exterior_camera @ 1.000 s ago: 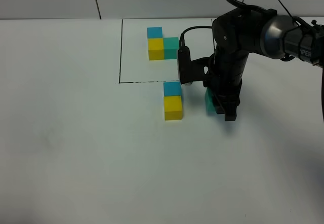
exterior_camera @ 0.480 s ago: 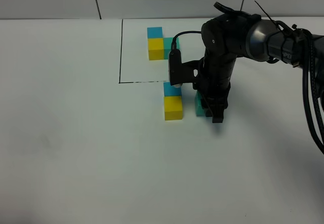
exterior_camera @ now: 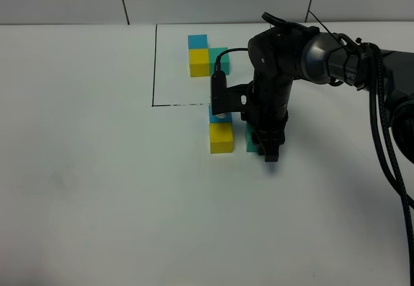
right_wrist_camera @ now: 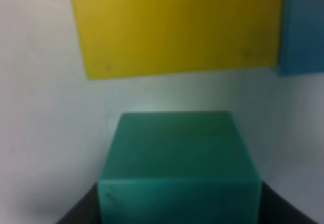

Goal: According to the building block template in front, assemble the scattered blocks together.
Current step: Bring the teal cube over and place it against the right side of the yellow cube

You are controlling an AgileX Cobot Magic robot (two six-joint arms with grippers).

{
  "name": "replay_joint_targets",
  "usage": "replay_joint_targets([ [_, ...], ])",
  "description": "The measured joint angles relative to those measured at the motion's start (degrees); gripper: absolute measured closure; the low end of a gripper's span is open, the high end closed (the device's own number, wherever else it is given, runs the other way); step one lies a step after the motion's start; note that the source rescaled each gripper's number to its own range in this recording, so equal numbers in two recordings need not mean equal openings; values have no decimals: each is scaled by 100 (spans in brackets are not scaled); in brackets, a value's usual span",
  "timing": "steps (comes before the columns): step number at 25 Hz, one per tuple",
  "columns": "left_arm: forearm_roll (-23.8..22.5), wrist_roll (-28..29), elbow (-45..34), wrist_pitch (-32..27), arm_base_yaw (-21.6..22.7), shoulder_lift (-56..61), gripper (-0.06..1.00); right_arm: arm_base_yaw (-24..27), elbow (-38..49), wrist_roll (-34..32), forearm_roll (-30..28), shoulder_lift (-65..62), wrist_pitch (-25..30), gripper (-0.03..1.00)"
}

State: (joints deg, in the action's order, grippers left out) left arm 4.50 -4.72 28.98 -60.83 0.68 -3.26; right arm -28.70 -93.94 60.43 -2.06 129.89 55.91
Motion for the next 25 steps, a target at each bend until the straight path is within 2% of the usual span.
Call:
replay_joint_targets([
  [25,0,6,0,0,0,0,-5,-126,-6,-11,-31,31,-263,96],
])
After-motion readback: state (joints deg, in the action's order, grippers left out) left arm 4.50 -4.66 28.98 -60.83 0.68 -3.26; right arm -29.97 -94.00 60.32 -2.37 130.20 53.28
